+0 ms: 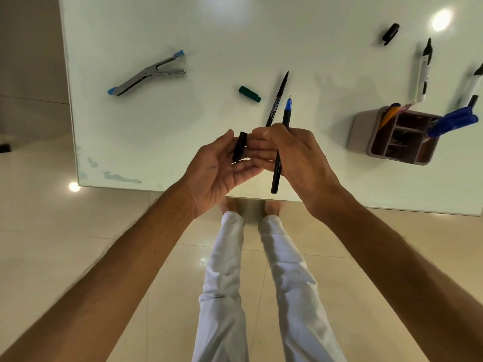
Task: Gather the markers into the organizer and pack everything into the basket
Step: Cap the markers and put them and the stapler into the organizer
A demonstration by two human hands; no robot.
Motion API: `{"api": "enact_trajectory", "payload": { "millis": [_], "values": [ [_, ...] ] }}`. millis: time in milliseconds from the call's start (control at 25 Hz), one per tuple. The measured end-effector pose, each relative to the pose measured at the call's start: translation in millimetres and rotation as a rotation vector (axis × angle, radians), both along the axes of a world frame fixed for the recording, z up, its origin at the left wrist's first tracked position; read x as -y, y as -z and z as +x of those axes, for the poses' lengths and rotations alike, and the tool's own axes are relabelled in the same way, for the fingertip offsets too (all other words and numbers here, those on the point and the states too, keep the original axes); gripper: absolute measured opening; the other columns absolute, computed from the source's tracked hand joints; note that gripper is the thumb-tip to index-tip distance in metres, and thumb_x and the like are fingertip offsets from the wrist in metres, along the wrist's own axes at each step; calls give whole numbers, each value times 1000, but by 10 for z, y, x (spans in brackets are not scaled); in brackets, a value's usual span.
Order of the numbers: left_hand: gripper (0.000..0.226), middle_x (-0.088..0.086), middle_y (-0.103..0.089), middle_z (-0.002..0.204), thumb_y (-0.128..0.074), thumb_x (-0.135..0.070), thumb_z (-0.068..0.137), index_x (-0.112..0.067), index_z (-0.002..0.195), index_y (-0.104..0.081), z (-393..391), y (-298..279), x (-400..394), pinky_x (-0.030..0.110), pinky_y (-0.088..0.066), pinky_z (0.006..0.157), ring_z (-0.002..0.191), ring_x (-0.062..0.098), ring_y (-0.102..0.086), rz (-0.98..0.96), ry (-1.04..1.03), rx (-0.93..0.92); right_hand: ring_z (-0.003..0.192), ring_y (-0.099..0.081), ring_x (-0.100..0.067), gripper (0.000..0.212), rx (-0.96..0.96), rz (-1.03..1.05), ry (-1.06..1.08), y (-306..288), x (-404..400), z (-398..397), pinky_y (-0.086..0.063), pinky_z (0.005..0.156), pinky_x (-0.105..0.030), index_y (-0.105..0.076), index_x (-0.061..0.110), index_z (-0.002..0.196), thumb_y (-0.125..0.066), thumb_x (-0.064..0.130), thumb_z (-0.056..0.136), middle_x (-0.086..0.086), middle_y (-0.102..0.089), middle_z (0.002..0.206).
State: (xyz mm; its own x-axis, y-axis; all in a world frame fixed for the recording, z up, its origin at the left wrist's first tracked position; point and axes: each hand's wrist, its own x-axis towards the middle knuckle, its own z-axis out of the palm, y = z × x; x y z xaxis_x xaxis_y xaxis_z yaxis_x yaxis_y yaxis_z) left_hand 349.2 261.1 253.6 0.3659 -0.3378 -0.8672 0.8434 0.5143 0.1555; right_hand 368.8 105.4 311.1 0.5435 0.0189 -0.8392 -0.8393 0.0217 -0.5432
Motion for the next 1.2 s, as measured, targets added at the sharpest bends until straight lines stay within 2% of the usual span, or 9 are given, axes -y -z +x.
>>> {"api": "enact_trajectory", "payload": {
  "millis": [200, 280, 400, 520, 600, 720, 880, 1040, 1200],
  "values": [
    [38, 20, -71, 133, -49, -27, 111, -1, 132, -66, -50, 1, 6, 41, -59, 102, 118, 33, -72, 26, 35, 37, 89, -80, -20, 36, 10, -3, -14, 17, 147, -11, -65, 84, -29, -72, 0, 119, -42, 16, 108, -10, -81, 103],
    [34, 18, -75, 123, -50, -22, 110, -1, 129, -68, -73, 2, -8, 35, -62, 95, 109, 29, -76, 42, 49, 56, 72, -76, -15, 33, 40, -97, -104, 45, 235, -27, -64, 72, -32, -75, 10, 112, -45, 22, 107, 0, -79, 87],
    [27, 11, -76, 100, -57, -18, 107, -3, 120, -74, -82, 19, -48, 27, -64, 79, 88, 20, -77, 108, 86, 66, 45, -49, -1, 28, 89, -281, -287, 117, 392, -73, -39, 48, -19, -75, 24, 104, -49, 36, 106, 16, -59, 59],
    [23, 7, -78, 97, -67, -23, 102, -6, 113, -78, -65, 33, -67, 23, -62, 75, 84, 14, -77, 162, 106, 73, 44, -45, 0, 29, 77, -232, -409, 131, 523, -120, -33, 50, -18, -68, 33, 118, -43, 44, 109, 10, -57, 69],
    [25, 3, -79, 94, -72, -31, 96, -11, 106, -81, -55, 45, -84, 21, -61, 74, 83, 12, -76, 193, 139, 116, 46, -48, 1, 31, 114, -193, -489, 109, 584, -163, -33, 47, -10, -62, 35, 135, -42, 35, 112, 2, -57, 78],
    [32, -3, -70, 81, -76, -47, 88, -17, 98, -85, -47, 65, -108, 18, -57, 68, 68, 7, -65, 290, 272, 177, 54, -55, 4, 44, 225, -277, -627, 70, 618, -242, -38, 47, -5, -56, 42, 147, -48, 22, 110, 4, -62, 78],
    [32, -5, -59, 72, -76, -48, 91, -17, 93, -86, -46, 98, -96, 17, -53, 63, 60, 7, -54, 332, 345, 179, 55, -56, -1, 43, 315, -274, -666, 58, 593, -283, -40, 51, -7, -61, 40, 144, -57, 19, 107, 5, -71, 78],
    [33, -3, -59, 73, -76, -45, 90, -14, 98, -85, -39, 89, -49, 19, -53, 64, 61, 8, -55, 288, 355, 179, 64, -57, -23, 41, 336, -238, -672, 86, 566, -290, -47, 57, -18, -66, 47, 136, -64, 22, 103, 11, -75, 74],
    [40, -3, -61, 75, -76, -45, 89, -9, 106, -81, -37, 79, -50, 20, -54, 67, 65, 9, -57, 275, 404, 189, 53, -51, -7, 36, 327, -237, -658, 115, 620, -264, -39, 50, -9, -71, 43, 130, -68, 22, 101, 12, -78, 77]
  ]
}}
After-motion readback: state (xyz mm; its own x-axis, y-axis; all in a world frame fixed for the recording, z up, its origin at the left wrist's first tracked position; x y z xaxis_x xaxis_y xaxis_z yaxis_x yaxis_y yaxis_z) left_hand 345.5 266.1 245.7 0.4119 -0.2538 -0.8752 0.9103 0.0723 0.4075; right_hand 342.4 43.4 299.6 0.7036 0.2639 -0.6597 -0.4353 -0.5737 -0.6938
